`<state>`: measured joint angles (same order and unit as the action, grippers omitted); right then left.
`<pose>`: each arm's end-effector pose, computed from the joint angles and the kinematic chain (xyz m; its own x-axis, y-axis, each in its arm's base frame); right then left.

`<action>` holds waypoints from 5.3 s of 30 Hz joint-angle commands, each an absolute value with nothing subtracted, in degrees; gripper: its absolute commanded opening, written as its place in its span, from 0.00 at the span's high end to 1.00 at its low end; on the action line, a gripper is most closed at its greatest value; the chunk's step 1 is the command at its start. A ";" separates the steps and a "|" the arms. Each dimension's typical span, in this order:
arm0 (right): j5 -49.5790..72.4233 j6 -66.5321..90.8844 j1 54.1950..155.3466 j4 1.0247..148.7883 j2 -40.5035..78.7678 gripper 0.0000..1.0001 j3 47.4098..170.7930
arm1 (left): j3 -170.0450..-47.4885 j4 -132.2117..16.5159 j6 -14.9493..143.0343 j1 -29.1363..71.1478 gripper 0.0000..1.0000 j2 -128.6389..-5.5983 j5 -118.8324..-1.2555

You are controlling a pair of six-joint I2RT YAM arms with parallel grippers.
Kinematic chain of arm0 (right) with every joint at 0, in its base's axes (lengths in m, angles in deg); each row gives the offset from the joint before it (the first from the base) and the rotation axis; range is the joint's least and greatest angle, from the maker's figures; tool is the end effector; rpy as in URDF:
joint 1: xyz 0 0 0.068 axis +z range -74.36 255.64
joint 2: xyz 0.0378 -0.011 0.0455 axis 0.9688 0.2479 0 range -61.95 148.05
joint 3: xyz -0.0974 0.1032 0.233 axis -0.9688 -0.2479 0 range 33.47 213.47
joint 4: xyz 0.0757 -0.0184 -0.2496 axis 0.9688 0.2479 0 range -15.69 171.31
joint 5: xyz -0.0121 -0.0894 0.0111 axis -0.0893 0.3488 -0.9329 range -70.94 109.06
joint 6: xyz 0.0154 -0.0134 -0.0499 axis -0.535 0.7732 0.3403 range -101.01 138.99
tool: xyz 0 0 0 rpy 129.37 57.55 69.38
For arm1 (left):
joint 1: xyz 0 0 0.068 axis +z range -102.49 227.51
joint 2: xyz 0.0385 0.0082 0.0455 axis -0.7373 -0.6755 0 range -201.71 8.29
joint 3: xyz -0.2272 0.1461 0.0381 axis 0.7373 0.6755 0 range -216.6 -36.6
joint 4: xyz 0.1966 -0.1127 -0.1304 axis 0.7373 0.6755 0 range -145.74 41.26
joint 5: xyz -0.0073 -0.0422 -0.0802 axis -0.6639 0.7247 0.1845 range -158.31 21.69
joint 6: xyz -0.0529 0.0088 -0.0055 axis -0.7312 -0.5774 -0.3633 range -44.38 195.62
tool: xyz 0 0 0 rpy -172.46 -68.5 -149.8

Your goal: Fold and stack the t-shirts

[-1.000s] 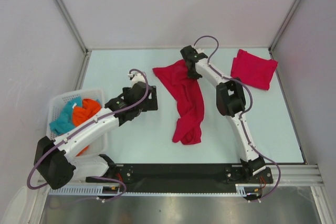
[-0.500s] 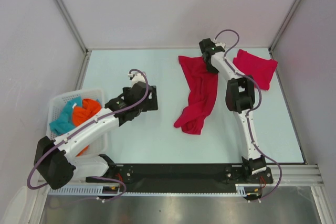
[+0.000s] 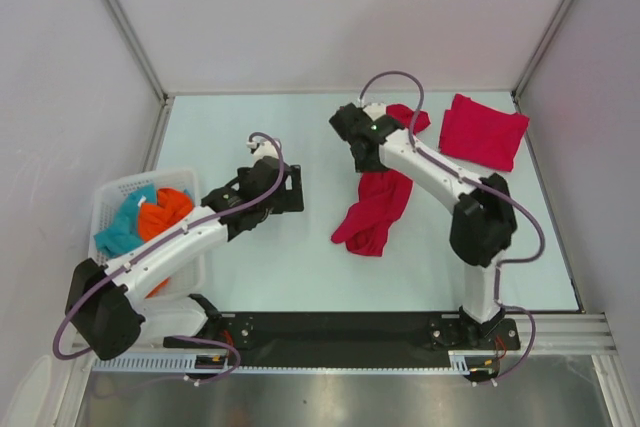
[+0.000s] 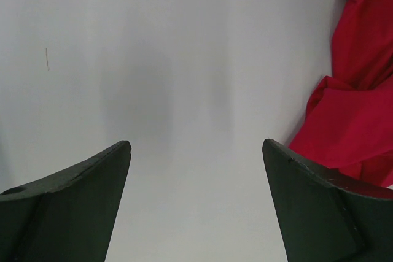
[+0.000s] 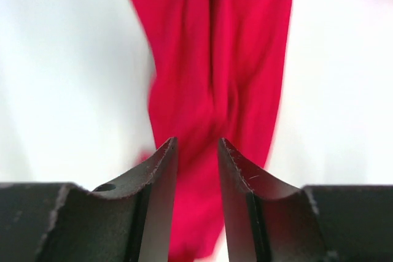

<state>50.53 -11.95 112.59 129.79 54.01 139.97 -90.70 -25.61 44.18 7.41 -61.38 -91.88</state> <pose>0.3559 0.2444 0.2752 -0.7937 -0.0481 -0.6065 0.0841 0.9786 -0.1877 0.2042 -0.1532 0.2768 -0.6635 -0.0662 -0.7452 0.0358 0.9921 -0.1201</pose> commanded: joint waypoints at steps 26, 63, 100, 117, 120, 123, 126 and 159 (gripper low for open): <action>44.82 -30.05 128.99 133.55 33.32 0.52 107.38 | -90.39 -23.14 43.19 8.13 0.06 -57.02 -90.28; 49.49 -56.50 153.41 161.23 30.34 1.00 117.06 | -86.43 -25.42 43.89 8.13 0.06 -53.06 -88.43; 53.34 -39.56 130.93 136.11 43.95 0.58 109.40 | -88.45 -24.54 45.21 8.13 0.05 -52.36 -89.05; 44.82 -28.03 116.00 121.34 57.85 0.73 115.46 | -90.91 -22.61 46.97 8.92 0.05 -53.32 -91.16; 45.25 -27.16 113.97 121.50 59.95 0.64 120.29 | -91.09 -22.61 47.15 9.36 0.04 -53.76 -90.81; 46.83 -25.32 110.98 123.17 64.07 0.61 127.74 | -91.35 -22.79 47.32 9.62 0.04 -54.46 -90.10; 48.24 -23.90 107.82 125.63 69.51 0.62 137.83 | -91.27 -22.79 47.32 9.80 0.04 -54.47 -89.84; 58.80 -29.78 121.87 138.39 47.13 0.56 129.03 | -88.10 -25.51 46.53 10.77 0.04 -54.73 -86.32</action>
